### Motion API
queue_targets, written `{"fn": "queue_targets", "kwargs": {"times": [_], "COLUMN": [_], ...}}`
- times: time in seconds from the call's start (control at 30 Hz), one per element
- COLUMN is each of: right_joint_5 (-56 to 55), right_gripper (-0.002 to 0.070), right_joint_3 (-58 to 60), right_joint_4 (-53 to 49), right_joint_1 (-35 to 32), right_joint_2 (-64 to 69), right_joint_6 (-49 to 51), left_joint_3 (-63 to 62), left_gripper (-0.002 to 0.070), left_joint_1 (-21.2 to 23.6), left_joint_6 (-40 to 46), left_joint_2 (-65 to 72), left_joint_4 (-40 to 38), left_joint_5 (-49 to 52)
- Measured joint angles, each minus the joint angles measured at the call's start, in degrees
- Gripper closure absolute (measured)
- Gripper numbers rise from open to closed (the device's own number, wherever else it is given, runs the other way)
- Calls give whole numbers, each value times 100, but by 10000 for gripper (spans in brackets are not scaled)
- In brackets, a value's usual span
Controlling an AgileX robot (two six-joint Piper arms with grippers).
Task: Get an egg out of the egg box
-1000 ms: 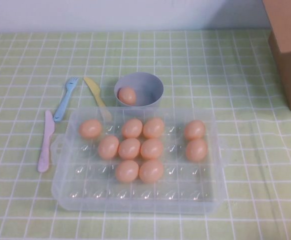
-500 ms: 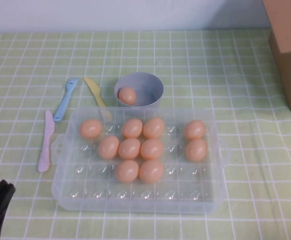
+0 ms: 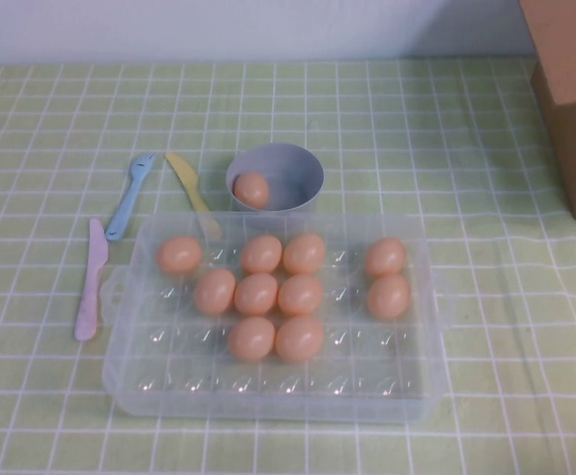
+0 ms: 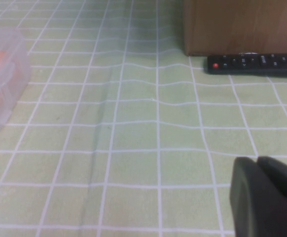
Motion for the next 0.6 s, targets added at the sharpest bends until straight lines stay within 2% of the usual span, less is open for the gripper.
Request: {"fn": "queue_targets", "kwargs": {"times": [0.43,0.6], "right_joint_5": [-12,-12], "right_gripper": [694,694], "right_joint_3": [0,0], "right_joint_4": [0,0], "right_joint_1": [0,0], "right_joint_2": [0,0], "right_joint_6": [0,0], "left_joint_3": [0,0], "left_gripper": [675,675], "left_joint_1": [25,35], "left_joint_6": [-38,-51], "left_joint_2": [-88,-88], "left_joint_4": [35,35], "left_joint_5": [2303,2486]}}
